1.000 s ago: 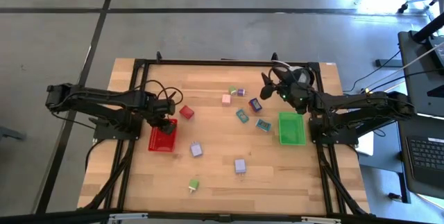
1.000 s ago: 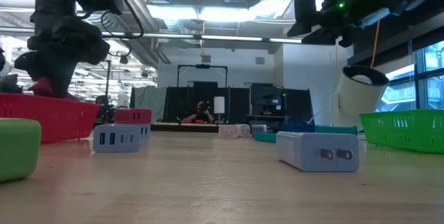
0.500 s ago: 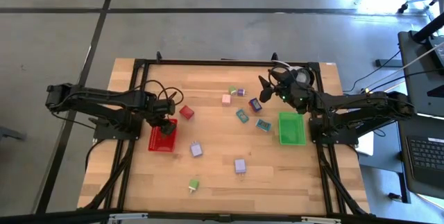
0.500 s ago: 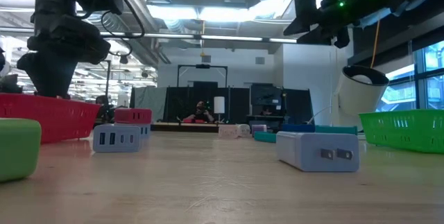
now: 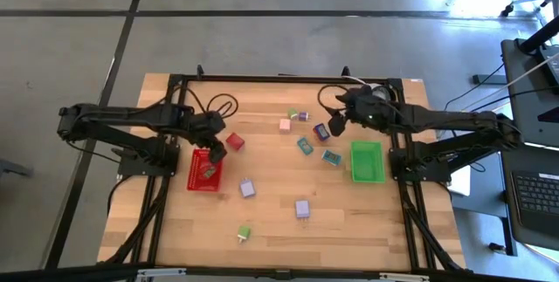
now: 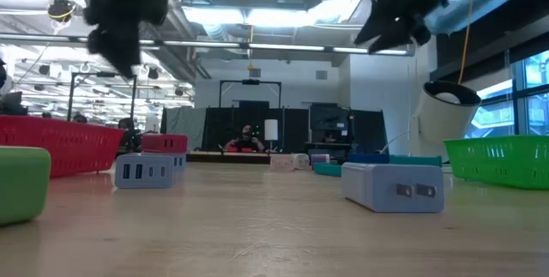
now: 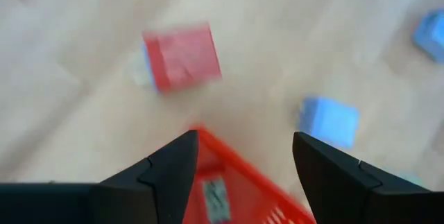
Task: Pick & Place Office items
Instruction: Put the right light blue digital timer into the orange basket
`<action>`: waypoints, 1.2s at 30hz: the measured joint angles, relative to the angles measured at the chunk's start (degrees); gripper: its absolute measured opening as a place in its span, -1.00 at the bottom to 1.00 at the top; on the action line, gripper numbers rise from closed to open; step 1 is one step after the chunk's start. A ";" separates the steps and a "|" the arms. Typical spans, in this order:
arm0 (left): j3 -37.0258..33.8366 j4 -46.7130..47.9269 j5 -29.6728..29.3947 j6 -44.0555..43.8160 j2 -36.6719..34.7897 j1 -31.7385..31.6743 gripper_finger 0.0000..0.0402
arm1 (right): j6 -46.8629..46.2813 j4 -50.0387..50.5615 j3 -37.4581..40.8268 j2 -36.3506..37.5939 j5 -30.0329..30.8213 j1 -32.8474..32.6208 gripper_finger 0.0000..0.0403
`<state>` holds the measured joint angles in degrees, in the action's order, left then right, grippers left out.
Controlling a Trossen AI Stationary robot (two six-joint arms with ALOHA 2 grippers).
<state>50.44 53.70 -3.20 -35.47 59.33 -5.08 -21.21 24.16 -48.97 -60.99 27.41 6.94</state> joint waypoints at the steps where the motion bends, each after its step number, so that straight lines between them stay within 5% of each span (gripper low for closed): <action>1: 0.82 0.01 -2.14 0.95 0.00 0.00 0.15 | -2.37 3.42 -1.12 -0.65 -1.77 0.00 0.30; 5: 3.44 0.02 -10.53 2.42 0.00 0.00 0.15 | -10.41 10.29 -2.54 -4.39 -10.85 -0.10 0.30; 10: 5.41 0.03 -19.25 3.12 0.00 -0.02 0.14 | -7.76 11.45 -2.54 -12.24 -18.29 -1.97 0.30; 17: 6.64 0.08 -22.38 4.75 0.00 -0.04 0.14 | -2.18 11.40 -2.54 -19.36 -27.29 -3.15 0.32; 27: 6.64 0.08 -22.32 4.73 0.00 -0.02 0.14 | -14.28 13.86 -2.56 -24.27 -24.99 -3.11 0.67; 36: 6.64 0.06 -22.61 4.75 0.01 -0.02 0.13 | -11.26 14.30 -2.56 -28.15 -25.33 -3.78 0.61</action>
<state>57.08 53.76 -25.81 -30.72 59.34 -5.10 -32.47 38.46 -51.53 -89.14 2.09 3.16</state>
